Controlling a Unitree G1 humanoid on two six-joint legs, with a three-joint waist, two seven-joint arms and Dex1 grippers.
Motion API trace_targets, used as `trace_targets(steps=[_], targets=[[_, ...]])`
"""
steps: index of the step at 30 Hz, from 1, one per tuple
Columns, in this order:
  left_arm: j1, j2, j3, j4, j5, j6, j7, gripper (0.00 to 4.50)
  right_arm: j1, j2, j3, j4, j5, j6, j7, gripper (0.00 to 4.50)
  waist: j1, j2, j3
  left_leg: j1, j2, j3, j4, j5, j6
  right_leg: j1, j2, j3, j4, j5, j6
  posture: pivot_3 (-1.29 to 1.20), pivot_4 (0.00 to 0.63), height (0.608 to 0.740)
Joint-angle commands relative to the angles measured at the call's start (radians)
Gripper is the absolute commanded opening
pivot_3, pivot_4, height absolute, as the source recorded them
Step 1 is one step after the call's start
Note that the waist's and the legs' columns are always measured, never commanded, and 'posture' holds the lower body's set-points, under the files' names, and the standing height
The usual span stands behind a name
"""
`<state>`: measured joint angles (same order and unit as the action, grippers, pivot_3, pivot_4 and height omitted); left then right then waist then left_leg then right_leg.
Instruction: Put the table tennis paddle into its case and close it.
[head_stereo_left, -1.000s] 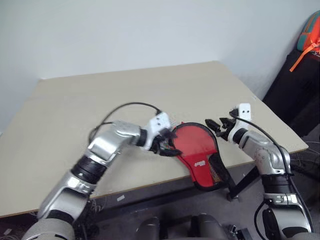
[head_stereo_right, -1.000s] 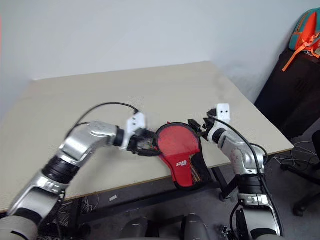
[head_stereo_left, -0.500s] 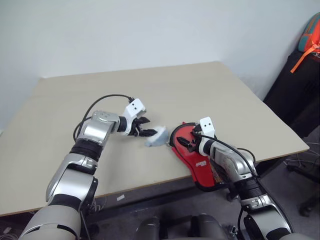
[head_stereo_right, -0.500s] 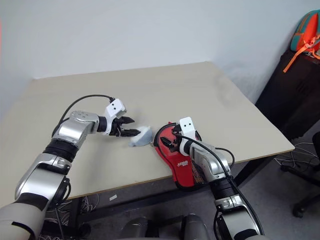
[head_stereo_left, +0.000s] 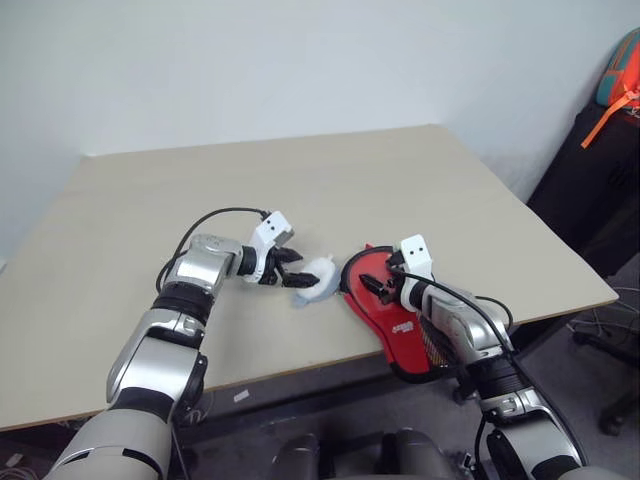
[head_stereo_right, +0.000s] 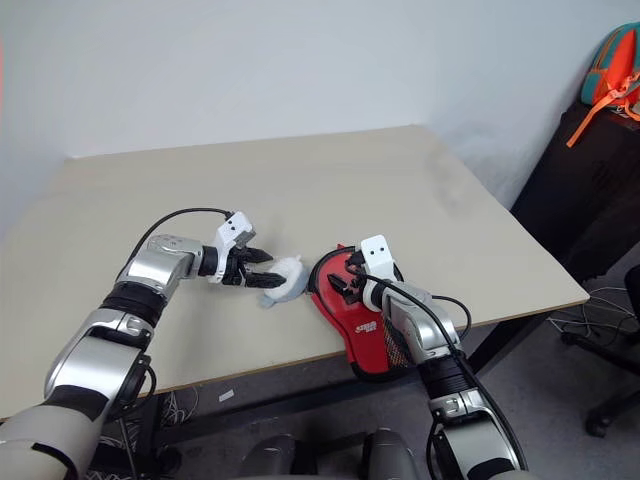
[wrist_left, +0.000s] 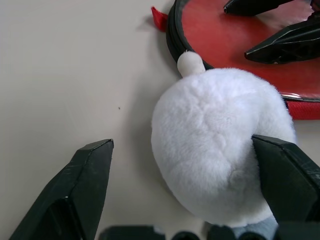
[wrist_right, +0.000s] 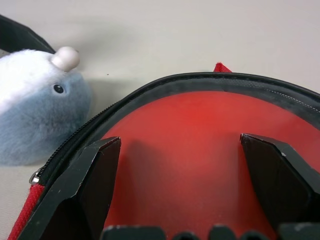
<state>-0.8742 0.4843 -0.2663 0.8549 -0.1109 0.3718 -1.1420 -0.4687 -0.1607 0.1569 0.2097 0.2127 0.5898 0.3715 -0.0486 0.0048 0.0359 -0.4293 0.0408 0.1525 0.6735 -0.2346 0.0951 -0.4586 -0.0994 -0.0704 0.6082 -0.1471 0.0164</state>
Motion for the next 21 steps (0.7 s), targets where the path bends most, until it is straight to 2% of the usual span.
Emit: trace_targets(steps=[1,3,6,14,18,21], targets=[[-0.028,-0.019,-0.009,0.031,0.051,-0.004,0.013,4.49,-0.004,0.007,-0.022,0.01,-0.01,-0.003,-0.009,4.15,0.0,-0.001,-0.001,0.0,0.0,0.0,0.0,0.0,0.0,0.0,0.0,0.0,0.0,0.0,0.0,0.0,0.0,0.74],[-0.033,-0.03,-0.002,0.034,0.05,-0.002,-0.006,4.49,-0.005,0.009,-0.026,0.017,-0.016,-0.002,-0.01,4.15,0.0,-0.001,-0.001,0.0,0.0,0.0,0.0,0.0,0.0,0.0,0.0,0.0,0.0,0.0,0.0,0.0,0.0,0.74],[-0.046,-0.049,0.021,0.034,0.031,0.011,-0.028,3.87,-0.006,0.007,-0.024,0.027,-0.022,0.02,-0.005,4.15,0.001,-0.002,-0.001,0.0,0.0,-0.001,0.001,0.0,0.0,0.0,0.0,0.0,0.0,0.0,0.0,0.0,0.0,0.74],[-0.077,-0.055,0.032,0.023,0.03,0.008,-0.095,1.23,-0.023,0.004,-0.025,0.097,-0.05,0.1,-0.03,4.15,0.001,-0.005,-0.004,0.0,0.0,-0.002,0.002,-0.001,0.002,0.001,-0.001,-0.001,0.0,0.0,0.0,0.0,0.0,0.74],[-0.109,-0.057,0.041,0.051,0.037,0.002,-0.088,0.13,-0.019,-0.006,0.005,0.132,-0.086,0.124,-0.034,4.15,0.001,-0.007,-0.005,0.0,0.0,-0.002,0.002,-0.001,0.002,0.002,-0.001,-0.002,0.001,0.0,0.0,0.0,0.0,0.74],[-0.171,-0.07,0.052,0.144,0.064,-0.029,-0.004,0.01,-0.006,-0.003,0.018,0.114,-0.093,0.133,-0.023,4.15,0.001,-0.008,-0.006,0.0,0.0,-0.003,0.002,-0.003,0.004,0.002,-0.001,-0.002,0.0,0.0,0.0,0.0,0.0,0.74]])
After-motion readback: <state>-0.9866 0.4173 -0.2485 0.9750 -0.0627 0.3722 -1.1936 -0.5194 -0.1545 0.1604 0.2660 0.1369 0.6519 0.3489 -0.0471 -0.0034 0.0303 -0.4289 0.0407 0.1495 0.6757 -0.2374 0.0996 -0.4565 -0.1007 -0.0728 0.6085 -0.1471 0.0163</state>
